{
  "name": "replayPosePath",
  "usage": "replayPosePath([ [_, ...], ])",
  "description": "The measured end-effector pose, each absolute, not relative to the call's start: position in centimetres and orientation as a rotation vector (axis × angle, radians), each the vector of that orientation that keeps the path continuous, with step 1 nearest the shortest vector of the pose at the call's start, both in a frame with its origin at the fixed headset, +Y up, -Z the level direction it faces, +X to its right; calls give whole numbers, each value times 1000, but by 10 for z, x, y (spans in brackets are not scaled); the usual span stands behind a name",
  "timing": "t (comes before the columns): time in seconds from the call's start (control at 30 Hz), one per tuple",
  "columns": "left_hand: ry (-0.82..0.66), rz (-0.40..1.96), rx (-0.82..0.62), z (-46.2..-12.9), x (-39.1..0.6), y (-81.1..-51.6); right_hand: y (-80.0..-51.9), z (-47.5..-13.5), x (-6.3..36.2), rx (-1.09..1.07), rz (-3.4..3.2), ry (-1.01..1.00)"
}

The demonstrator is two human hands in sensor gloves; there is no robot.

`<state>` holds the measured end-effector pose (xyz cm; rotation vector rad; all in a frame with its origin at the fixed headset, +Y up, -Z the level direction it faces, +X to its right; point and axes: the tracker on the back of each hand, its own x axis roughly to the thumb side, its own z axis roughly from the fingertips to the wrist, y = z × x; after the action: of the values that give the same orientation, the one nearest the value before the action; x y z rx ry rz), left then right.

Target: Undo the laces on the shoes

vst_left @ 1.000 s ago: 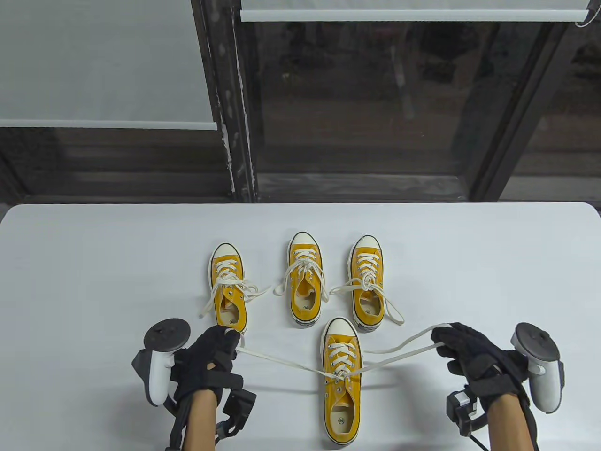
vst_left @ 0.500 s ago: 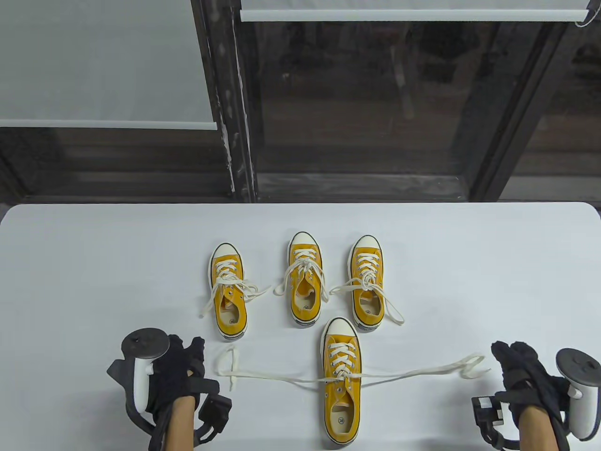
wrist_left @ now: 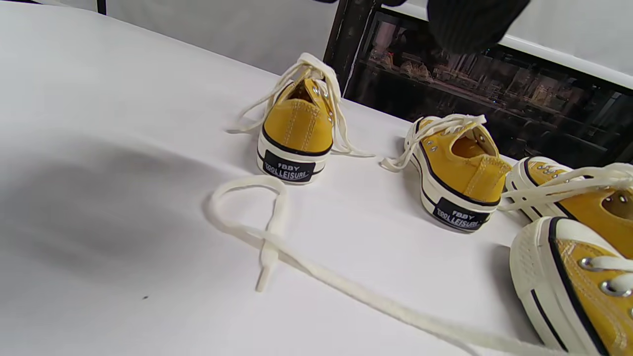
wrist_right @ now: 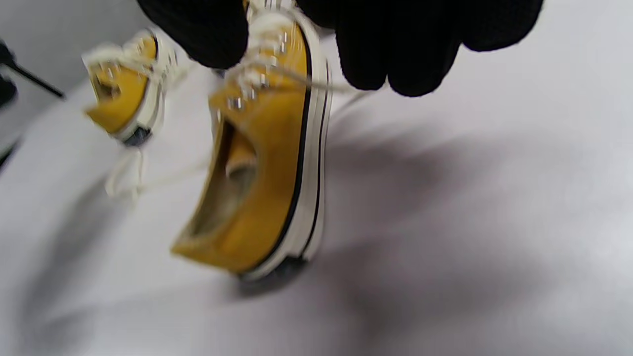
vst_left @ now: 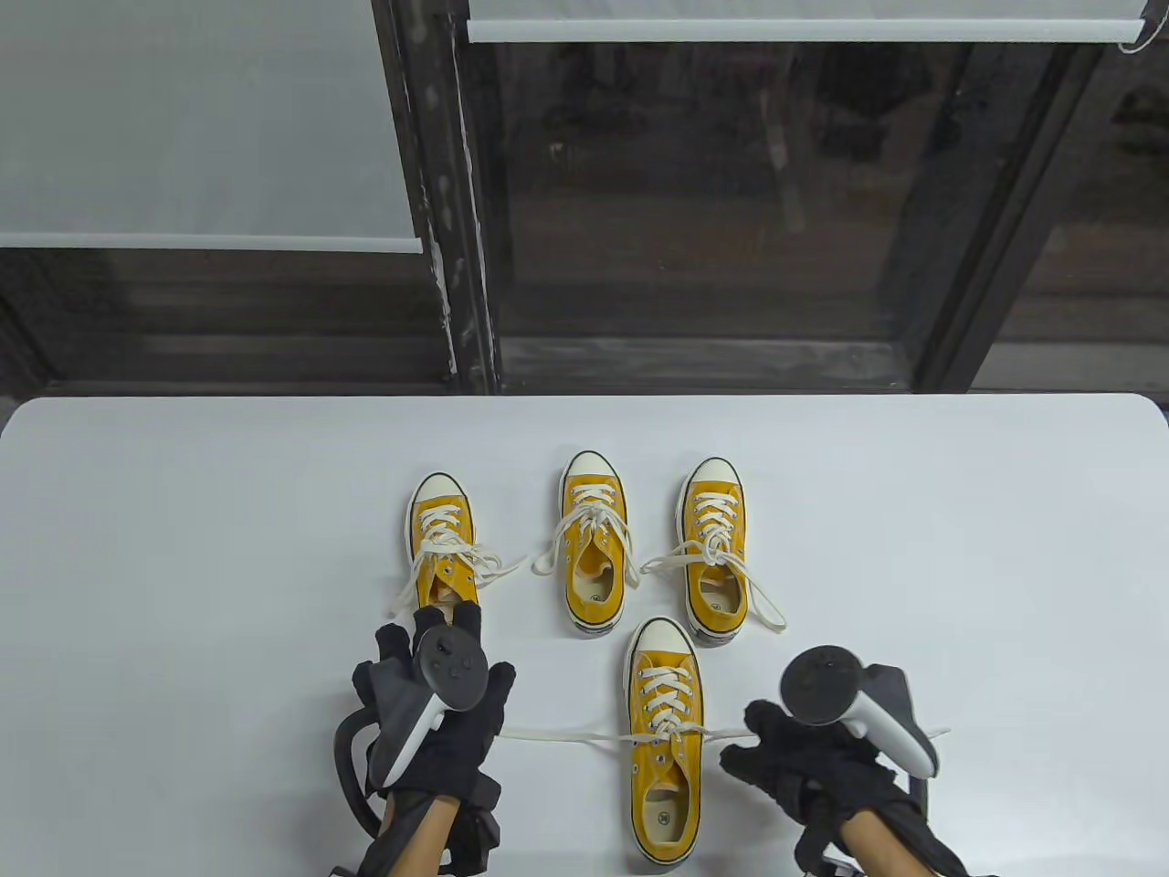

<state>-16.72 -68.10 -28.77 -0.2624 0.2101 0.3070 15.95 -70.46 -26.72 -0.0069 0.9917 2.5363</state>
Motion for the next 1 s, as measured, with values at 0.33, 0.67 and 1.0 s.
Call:
replayPosePath([
  [0.33,144,344,-329,-287,-161,-691,-744,-270,109,-88,2809,1037],
  [0.67,148,356,-351,-288,-163,-697,-693,-264,129,-86,2896,581],
  [1.0,147,360,-344,-289,-164,-697,-581,-247,220,-230,2865,9],
])
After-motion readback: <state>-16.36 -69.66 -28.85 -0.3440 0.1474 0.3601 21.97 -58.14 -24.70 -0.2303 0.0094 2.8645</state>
